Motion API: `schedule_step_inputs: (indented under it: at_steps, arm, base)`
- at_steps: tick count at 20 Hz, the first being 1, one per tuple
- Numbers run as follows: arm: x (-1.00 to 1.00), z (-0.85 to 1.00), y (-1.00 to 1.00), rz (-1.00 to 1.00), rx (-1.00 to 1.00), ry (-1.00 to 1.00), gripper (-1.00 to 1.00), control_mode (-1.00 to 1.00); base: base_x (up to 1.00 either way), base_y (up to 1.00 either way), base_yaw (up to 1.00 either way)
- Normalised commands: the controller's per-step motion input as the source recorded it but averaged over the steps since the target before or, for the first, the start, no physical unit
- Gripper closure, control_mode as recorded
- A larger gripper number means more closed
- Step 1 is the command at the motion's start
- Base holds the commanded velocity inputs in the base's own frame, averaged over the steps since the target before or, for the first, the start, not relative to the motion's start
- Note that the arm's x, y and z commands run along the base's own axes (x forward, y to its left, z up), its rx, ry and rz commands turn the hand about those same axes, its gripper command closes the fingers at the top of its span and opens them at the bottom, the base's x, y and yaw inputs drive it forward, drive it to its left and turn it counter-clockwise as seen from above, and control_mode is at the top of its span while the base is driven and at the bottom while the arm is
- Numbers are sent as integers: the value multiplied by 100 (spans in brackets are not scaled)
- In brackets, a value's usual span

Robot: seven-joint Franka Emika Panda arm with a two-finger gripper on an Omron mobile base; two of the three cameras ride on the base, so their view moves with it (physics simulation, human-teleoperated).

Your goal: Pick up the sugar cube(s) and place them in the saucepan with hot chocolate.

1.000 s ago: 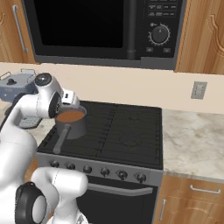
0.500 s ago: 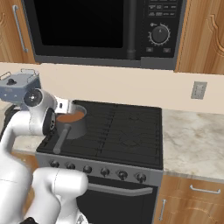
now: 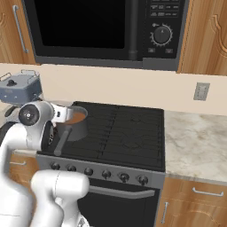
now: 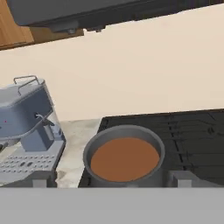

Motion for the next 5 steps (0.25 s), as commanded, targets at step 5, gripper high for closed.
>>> schedule_step_inputs:
  at_steps: [5]
  arm:
    - [-65,24,-22,10,13,-6,-100,-100]
  base:
    - [0,0,0]
